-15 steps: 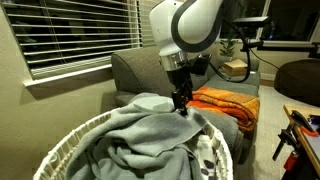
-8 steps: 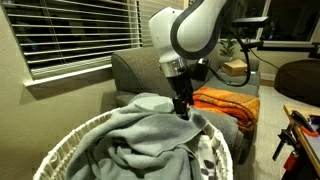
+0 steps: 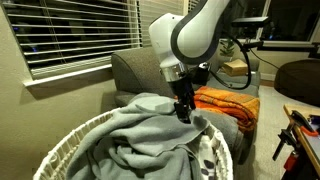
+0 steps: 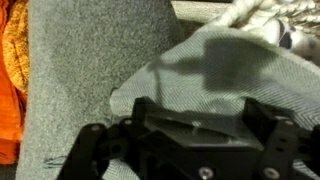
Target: Put the fleece inside the basket
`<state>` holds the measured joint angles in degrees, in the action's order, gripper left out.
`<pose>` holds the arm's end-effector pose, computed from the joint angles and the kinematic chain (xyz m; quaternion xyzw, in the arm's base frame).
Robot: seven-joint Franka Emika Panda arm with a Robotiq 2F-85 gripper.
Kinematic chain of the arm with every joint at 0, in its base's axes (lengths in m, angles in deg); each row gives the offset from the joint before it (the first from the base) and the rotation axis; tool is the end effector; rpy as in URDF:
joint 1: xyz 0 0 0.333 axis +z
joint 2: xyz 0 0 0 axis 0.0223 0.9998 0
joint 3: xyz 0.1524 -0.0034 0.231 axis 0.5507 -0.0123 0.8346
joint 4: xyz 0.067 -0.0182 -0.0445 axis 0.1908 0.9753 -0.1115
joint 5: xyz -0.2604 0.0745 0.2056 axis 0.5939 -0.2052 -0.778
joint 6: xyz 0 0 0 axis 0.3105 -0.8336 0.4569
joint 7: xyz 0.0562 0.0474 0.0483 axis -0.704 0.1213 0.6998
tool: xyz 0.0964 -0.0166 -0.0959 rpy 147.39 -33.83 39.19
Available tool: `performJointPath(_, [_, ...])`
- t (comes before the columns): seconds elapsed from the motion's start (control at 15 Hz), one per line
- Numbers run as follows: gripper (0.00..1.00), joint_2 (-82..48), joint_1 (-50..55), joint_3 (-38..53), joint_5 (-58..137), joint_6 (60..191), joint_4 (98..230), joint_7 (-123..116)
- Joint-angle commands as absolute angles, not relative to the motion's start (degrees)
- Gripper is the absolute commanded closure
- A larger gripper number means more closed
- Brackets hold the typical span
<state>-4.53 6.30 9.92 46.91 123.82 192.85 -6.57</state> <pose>0.4838 0.0192 0.1329 0.9857 0.0358 -0.1447 0.0782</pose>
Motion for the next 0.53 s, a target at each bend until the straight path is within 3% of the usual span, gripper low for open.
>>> performJointPath(0.0, [0.00,-4.3,5.7,10.4,46.0,124.7,193.2,-5.5])
performJointPath(0.07, [0.25,-4.2,5.8,10.4,46.2,124.6,193.2,-5.5])
performJointPath(0.13, [0.26,-4.2,5.9,10.3,46.2,124.6,193.2,-5.5])
performJointPath(0.47, [0.57,-4.3,5.9,9.8,46.6,124.2,192.7,-5.5])
